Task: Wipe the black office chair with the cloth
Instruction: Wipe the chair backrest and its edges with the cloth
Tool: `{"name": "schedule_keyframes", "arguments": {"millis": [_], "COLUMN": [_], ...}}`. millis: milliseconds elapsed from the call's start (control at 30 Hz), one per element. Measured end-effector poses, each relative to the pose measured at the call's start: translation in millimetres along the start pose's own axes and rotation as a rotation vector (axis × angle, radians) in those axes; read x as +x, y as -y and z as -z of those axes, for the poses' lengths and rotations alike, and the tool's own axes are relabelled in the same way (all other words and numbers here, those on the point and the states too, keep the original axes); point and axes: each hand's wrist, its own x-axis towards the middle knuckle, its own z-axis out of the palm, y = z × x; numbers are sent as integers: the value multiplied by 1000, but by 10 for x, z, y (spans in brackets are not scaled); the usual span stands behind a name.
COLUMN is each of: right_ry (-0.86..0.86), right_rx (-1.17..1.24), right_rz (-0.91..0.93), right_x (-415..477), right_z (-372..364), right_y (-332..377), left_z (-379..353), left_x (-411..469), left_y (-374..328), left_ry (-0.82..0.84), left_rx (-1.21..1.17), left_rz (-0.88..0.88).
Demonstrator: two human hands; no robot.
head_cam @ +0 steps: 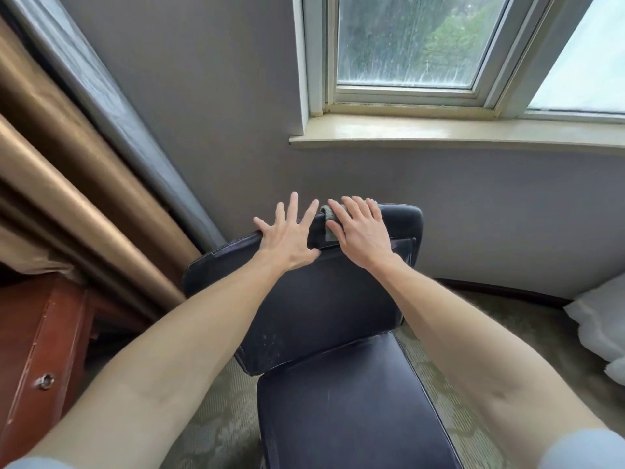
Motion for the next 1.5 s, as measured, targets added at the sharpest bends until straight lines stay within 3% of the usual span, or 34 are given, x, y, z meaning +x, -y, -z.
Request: {"name": "schedule_keyframes", "arguments": {"millis": [233, 433, 733, 867, 933, 1033, 1200, 1500], "right_ry": [-101, -71, -106, -109, -111, -125, -177, -147], "right_rx": [43, 156, 182, 153, 172, 286, 701, 461], "right_rz": [-168, -385, -226, -172, -241, -405, -618, -450], "right_x": [-157, -120, -4, -54, -69, -159, -230, -129], "right_z": [-114, -115, -164, -168, -137, -145, -191, -152], "right_y": [-562, -664, -21, -244, -516, -868, -1006, -862], "left_z": [-14, -8, 8, 10, 27, 13, 21, 5], "left_x": [75, 90, 83, 89, 95, 94, 94, 95], "left_y": [-59, -63, -33, -51, -65, -70, -73, -25], "left_ry": [-7, -13, 22, 46, 56, 42, 39, 20], "left_rx": [28, 31, 10, 0, 2, 14, 32, 50], "left_rz": [5, -15, 5, 22, 23, 27, 39, 34]}}
